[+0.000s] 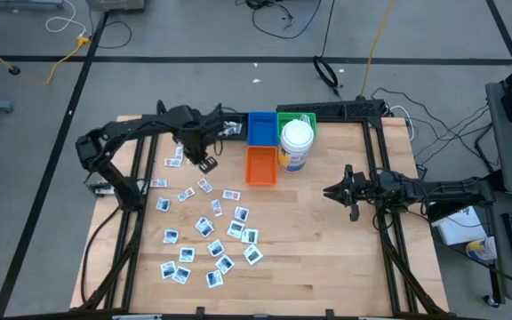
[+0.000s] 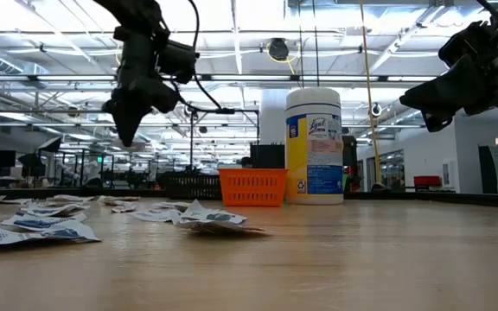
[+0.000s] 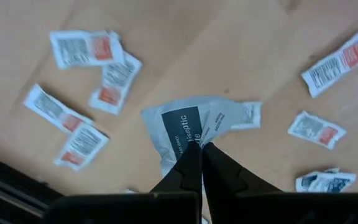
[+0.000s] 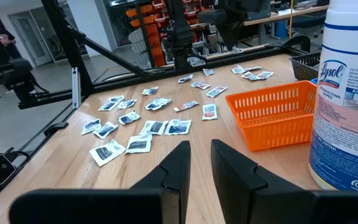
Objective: Pick & Place First Aid Supplies
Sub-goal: Put the gray towelette pack into the black bin
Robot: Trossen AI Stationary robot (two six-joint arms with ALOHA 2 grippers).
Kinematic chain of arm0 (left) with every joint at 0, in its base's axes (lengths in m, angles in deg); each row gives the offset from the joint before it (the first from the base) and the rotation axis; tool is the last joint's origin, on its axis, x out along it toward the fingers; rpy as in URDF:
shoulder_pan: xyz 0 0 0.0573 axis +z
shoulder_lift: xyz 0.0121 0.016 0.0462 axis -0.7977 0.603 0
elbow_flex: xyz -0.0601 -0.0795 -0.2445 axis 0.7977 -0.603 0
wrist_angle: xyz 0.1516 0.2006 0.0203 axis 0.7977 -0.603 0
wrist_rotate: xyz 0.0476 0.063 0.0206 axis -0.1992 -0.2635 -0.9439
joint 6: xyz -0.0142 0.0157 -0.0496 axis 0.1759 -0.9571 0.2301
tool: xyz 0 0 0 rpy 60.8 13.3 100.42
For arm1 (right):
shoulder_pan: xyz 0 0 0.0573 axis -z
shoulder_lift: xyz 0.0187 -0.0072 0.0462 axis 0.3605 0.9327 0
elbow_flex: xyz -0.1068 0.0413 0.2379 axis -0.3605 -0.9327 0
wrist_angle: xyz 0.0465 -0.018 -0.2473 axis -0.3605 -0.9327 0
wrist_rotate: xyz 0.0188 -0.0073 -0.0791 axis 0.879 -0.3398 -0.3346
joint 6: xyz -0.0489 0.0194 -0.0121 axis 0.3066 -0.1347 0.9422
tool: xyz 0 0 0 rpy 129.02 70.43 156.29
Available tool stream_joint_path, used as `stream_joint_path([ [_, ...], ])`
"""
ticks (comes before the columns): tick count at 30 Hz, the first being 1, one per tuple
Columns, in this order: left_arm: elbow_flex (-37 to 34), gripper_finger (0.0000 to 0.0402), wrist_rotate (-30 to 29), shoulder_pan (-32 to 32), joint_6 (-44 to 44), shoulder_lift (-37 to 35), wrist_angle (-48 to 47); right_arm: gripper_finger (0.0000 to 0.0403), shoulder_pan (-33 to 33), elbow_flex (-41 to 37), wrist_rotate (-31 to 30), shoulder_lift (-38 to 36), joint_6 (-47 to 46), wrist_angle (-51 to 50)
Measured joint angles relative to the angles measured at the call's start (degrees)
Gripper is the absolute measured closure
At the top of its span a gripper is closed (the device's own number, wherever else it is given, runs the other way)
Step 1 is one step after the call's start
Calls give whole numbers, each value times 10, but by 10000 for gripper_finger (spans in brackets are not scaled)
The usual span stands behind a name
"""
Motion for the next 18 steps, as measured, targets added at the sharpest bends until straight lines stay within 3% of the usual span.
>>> stream_joint_path([
  [9,125,400,-1,91,-86,114,-28,344,0,0,0,0,0,0],
  [18,278,400,-1,133,-134,242,-48,344,0,0,0,0,0,0],
])
